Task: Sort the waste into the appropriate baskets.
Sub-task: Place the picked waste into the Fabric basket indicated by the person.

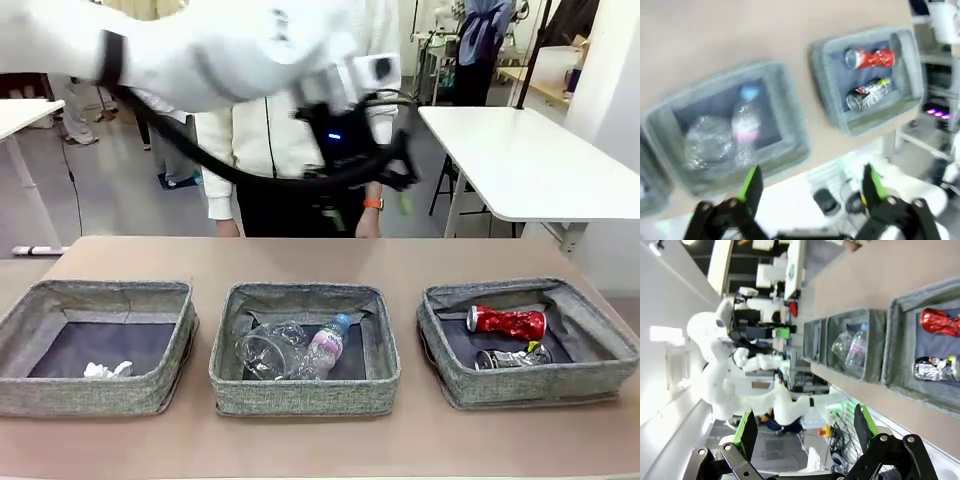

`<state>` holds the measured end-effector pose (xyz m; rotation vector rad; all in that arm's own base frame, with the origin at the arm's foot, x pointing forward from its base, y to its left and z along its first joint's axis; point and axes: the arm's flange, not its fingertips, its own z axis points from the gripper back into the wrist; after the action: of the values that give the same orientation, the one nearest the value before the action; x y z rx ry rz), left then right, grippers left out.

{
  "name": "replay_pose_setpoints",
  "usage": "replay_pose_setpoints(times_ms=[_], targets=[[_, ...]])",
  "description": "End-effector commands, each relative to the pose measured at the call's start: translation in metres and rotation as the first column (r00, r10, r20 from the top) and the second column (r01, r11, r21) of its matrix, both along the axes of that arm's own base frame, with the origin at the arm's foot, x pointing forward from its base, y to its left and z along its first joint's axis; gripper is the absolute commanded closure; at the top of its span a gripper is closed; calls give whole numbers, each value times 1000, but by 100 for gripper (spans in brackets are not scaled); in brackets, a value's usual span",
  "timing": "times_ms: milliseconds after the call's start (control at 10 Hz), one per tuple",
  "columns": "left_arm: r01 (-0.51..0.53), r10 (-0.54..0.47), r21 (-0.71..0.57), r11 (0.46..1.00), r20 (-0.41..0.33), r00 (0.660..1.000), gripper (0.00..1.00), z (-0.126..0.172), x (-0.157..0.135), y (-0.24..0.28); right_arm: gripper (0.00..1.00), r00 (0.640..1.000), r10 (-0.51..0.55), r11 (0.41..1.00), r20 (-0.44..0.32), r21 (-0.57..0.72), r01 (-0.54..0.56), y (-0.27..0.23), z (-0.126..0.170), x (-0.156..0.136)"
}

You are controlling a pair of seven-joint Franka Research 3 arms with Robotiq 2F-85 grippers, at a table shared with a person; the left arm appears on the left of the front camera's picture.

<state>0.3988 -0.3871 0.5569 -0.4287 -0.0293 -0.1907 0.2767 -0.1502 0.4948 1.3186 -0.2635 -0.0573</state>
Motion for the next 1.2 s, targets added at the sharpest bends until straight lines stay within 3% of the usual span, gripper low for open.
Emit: replay_pose_setpoints(times_ms=[0, 300, 500, 700, 900, 1000, 1100], targets=[[-51, 49, -95, 994, -27, 998, 0, -5, -38, 111, 0, 993, 114, 993, 17, -4, -114, 49, 4, 18], [-94, 60, -337, 937, -110, 992, 0, -16, -29, 259, 0, 973, 228, 973, 22, 14, -229, 123, 1, 49], [-162, 76, -455, 875, -202, 976, 0, -39, -28, 355, 0, 968, 249, 966, 15, 62, -250, 135, 1, 59], [-230, 177, -650, 724, -148, 973, 0, -67, -52, 428, 0, 980, 201, 977, -9, 69, -200, 125, -3, 60], [-290, 346, -801, 524, -111, 932, 0, -105, -87, 463, 0, 987, 158, 986, -31, 57, -156, 104, -8, 56], [-307, 384, -835, 457, -126, 915, 0, -120, -100, 470, 0, 992, 117, 992, -40, 46, -115, 90, -11, 56], [-331, 384, -839, 432, -160, 909, 0, -132, -106, 470, 0, 996, 74, 996, -42, 58, -71, 75, -13, 54]])
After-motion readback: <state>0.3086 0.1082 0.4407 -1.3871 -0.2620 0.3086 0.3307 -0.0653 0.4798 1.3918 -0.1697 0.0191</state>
